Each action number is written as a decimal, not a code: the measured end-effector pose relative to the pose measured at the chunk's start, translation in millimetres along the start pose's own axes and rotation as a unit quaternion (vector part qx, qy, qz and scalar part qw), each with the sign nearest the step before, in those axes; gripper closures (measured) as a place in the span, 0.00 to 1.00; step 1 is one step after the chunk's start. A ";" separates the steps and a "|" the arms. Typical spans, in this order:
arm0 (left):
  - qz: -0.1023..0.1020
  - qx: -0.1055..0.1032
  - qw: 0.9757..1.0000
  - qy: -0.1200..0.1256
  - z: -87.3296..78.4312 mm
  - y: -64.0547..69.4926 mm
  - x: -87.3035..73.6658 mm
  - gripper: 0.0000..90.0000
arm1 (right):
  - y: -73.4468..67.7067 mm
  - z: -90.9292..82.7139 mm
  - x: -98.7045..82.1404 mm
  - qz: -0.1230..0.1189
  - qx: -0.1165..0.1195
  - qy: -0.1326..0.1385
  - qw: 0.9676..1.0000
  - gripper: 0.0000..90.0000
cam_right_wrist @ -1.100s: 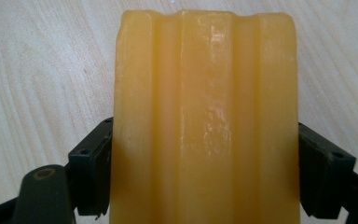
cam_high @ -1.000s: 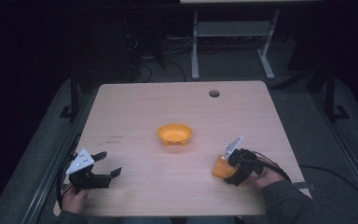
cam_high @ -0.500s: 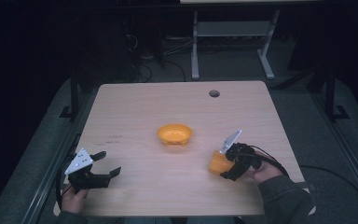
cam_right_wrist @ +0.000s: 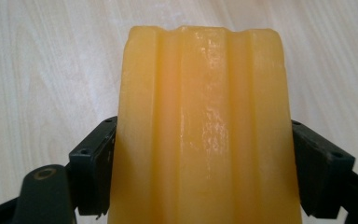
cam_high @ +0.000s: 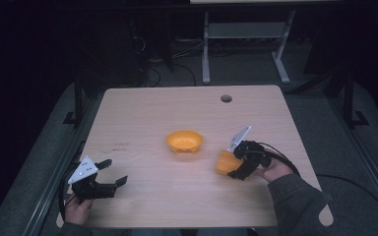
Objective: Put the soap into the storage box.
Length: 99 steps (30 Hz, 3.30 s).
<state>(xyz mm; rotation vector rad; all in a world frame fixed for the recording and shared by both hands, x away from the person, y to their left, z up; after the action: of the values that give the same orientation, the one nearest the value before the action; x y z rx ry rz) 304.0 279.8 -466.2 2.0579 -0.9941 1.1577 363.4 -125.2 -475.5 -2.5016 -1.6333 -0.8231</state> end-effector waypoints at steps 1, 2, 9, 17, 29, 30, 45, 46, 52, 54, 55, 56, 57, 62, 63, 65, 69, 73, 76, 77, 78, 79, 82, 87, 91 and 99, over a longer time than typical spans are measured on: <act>-0.001 0.000 1.000 0.000 0.1 -0.2 -0.1 0.16 | 1.3 -0.1 1.8 -0.001 0.000 0.000 1.000 0.23; -0.001 0.000 1.000 0.000 0.1 -0.2 -0.2 0.16 | 2.9 -0.2 4.0 -0.001 0.001 0.000 1.000 0.23; -0.004 0.001 1.000 0.002 -0.4 -0.6 -0.1 0.16 | 9.6 1.3 18.2 -0.007 0.007 0.007 1.000 0.23; -0.004 0.002 1.000 0.001 -0.5 -1.7 -0.3 0.16 | 14.8 5.6 28.5 -0.012 0.011 0.011 1.000 0.23; -0.005 0.002 1.000 0.003 -0.4 -2.4 -0.1 0.16 | 21.2 5.4 47.0 -0.024 0.011 0.023 0.999 0.23; -0.005 0.002 1.000 0.003 -0.3 -2.4 0.0 0.16 | 21.2 5.4 47.0 -0.024 0.011 0.023 0.999 0.23; -0.005 0.003 1.000 0.004 -0.7 -2.8 0.1 0.16 | 28.7 9.4 67.7 -0.029 0.020 0.037 0.999 0.23; -0.005 0.003 1.000 0.004 -0.6 -2.9 0.1 0.16 | 29.4 10.3 69.4 -0.033 0.018 0.034 0.999 0.23; -0.004 0.002 1.000 0.003 -0.3 -2.8 0.2 0.16 | 32.8 9.8 80.6 -0.039 0.017 0.039 0.998 0.23; -0.005 0.002 1.000 0.004 -0.5 -3.0 0.1 0.16 | 34.3 9.9 83.8 -0.037 0.019 0.041 0.998 0.23; -0.006 0.002 1.000 0.004 -0.6 -3.0 0.1 0.16 | 36.0 10.1 87.3 -0.042 0.016 0.039 0.998 0.23; -0.005 0.002 1.000 0.004 -0.7 -3.1 0.1 0.16 | 36.0 10.1 87.3 -0.042 0.016 0.039 0.998 0.23; -0.005 0.002 1.000 0.004 -0.7 -3.1 0.1 0.16 | 36.6 10.3 89.5 -0.042 0.016 0.041 0.998 0.23; -0.005 0.002 1.000 0.004 -0.6 -3.0 0.1 0.16 | 38.7 12.4 99.7 -0.049 0.018 0.044 0.998 0.23; -0.006 0.003 1.000 0.004 -0.6 -3.1 0.1 0.16 | 38.3 12.8 101.5 -0.050 0.019 0.041 0.998 0.23; -0.006 0.003 1.000 0.005 -0.7 -3.0 0.1 0.16 | 38.5 14.2 106.8 -0.055 0.020 0.042 0.997 0.23; -0.006 0.002 1.000 0.005 -1.4 -3.1 0.3 0.16 | 39.3 16.2 112.5 -0.054 0.023 0.048 0.997 0.23; -0.007 0.003 1.000 0.005 -1.3 -3.2 0.3 0.16 | 39.0 19.8 116.9 -0.064 0.021 0.041 0.997 0.23; -0.006 0.003 1.000 0.005 -1.2 -3.2 0.4 0.16 | 38.6 20.8 120.1 -0.067 0.024 0.044 0.997 0.23; -0.006 0.003 1.000 0.005 -1.3 -3.3 0.4 0.16 | 38.2 21.4 123.9 -0.068 0.023 0.044 0.996 0.23; -0.006 0.003 1.000 0.005 -1.3 -3.3 0.4 0.16 | 38.2 21.4 123.9 -0.068 0.023 0.044 0.996 0.23; -0.007 0.003 1.000 0.006 -1.5 -3.2 0.5 0.16 | 38.4 21.4 127.5 -0.068 0.025 0.047 0.996 0.23; -0.007 0.003 1.000 0.006 -1.6 -3.3 0.6 0.16 | 39.6 21.5 130.5 -0.065 0.029 0.053 0.996 0.23; -0.007 0.003 1.000 0.008 -1.0 -3.3 0.9 0.16 | 41.5 23.2 137.4 -0.071 0.029 0.048 0.996 0.23; -0.006 0.003 1.000 0.006 -1.5 -3.8 0.7 0.16 | 42.6 24.6 141.8 -0.076 0.028 0.050 0.995 0.23; -0.005 0.003 1.000 0.003 -1.3 -3.8 0.3 0.16 | 41.8 30.4 154.5 -0.082 0.034 0.051 0.995 0.23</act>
<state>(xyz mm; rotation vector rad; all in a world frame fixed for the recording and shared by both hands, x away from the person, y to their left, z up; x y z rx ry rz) 306.6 282.8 -465.8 2.0612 -0.9788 1.1625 458.7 -4.5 -421.7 -2.2645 -1.8175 -0.8796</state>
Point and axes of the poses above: each handheld gripper's, and its own axes: z roughly forward along the jaws, x roughly out of its top, y roughly to its right, the point moved 7 cm from there along z, roughly forward along the jaws, and after that the axes turned 15 degrees about -x, right-handed, at the moved point
